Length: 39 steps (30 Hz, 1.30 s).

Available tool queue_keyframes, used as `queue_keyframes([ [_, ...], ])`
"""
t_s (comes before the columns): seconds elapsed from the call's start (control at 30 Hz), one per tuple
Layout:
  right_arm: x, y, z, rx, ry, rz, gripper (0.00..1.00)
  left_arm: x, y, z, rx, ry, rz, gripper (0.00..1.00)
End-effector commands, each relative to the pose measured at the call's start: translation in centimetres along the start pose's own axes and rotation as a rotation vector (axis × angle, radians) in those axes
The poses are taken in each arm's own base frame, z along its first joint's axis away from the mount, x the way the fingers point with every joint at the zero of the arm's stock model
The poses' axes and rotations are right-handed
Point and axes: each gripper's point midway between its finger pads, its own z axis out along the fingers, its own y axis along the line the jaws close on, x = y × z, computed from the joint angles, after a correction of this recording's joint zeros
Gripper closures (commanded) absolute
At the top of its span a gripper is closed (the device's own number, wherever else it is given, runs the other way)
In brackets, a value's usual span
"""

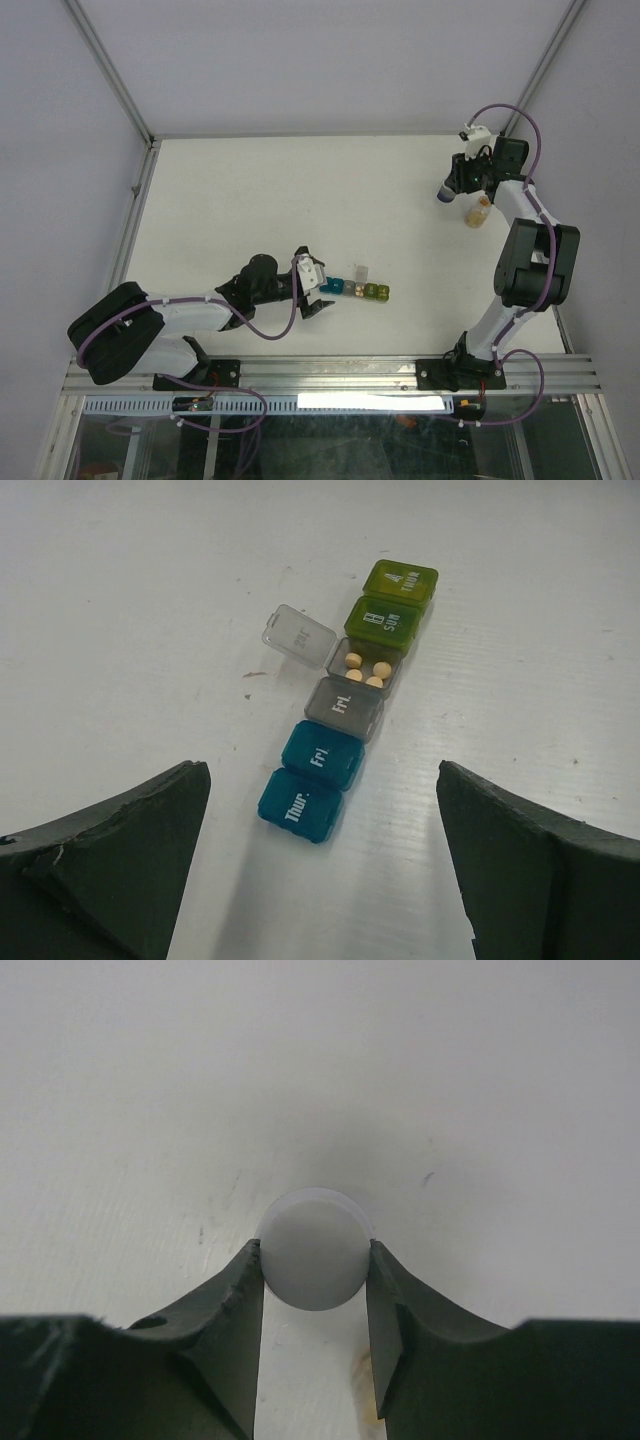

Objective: Sort the pills into containers

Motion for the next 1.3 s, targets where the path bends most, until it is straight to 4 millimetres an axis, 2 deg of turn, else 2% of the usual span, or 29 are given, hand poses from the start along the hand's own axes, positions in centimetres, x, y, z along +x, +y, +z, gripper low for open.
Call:
queue_keyframes([
  [0.0,-3.6,-4.7,0.0,0.136,-0.091,0.0,0.97,-1.9,1.5,0.5,-0.022,-0.066,0.095,0.01],
  [0.2,-2.2,-5.9,1.0,0.138,-0.049,0.008,0.88,-0.7,1.4,1.3,0.031,-0.021,0.121,0.01],
  [0.27,-1.7,-6.1,1.3,0.134,-0.032,0.015,0.78,0.0,1.4,1.5,0.041,0.005,0.131,0.01],
  [0.33,-1.5,-6.2,1.4,0.132,-0.024,0.018,0.61,0.0,1.6,1.7,0.046,0.011,0.15,0.01],
  [0.4,-1.5,-6.3,1.3,0.128,-0.02,0.014,0.46,1.0,1.4,2.1,0.072,0.042,0.154,0.01],
  [0.5,-1.9,-6.3,0.6,0.125,-0.026,0.005,0.29,1.6,1.5,2.7,0.101,0.069,0.169,0.02],
  [0.6,-2.8,-5.8,-0.7,0.109,-0.044,-0.003,0.2,2.2,1.4,3.2,0.135,0.096,0.178,0.03],
  [0.67,-3.9,-4.6,-2.1,0.071,-0.067,-0.03,0.17,2.4,1.4,3.4,0.149,0.107,0.182,0.03],
  [0.77,-5.5,-0.8,-4.9,-0.065,-0.119,-0.072,0.17,2.9,1.3,3.6,0.162,0.123,0.188,0.04],
  [0.83,-6.1,3.5,-6.9,-0.252,-0.162,-0.085,0.17,3.2,1.4,3.7,0.165,0.13,0.195,0.04],
  [0.87,-6.2,6.5,-8.0,-0.379,-0.186,-0.078,0.18,3.3,1.4,3.9,0.169,0.135,0.198,0.04],
  [0.93,-5.4,11.5,-9.8,-0.567,-0.18,-0.061,0.19,3.6,1.4,4.2,0.181,0.146,0.197,0.06],
  [1.07,-2.7,20.1,-10.6,-0.769,-0.092,-0.084,0.22,3.6,1.4,5.1,0.219,0.163,0.186,0.12],
  [1.17,-0.3,23.8,-10.1,-0.829,-0.021,-0.062,0.28,4.0,1.4,5.4,0.235,0.182,0.165,0.18],
  [1.27,1.1,24.8,-9.0,-0.845,0.039,0.034,0.42,4.3,1.0,5.3,0.253,0.19,0.137,0.27],
])
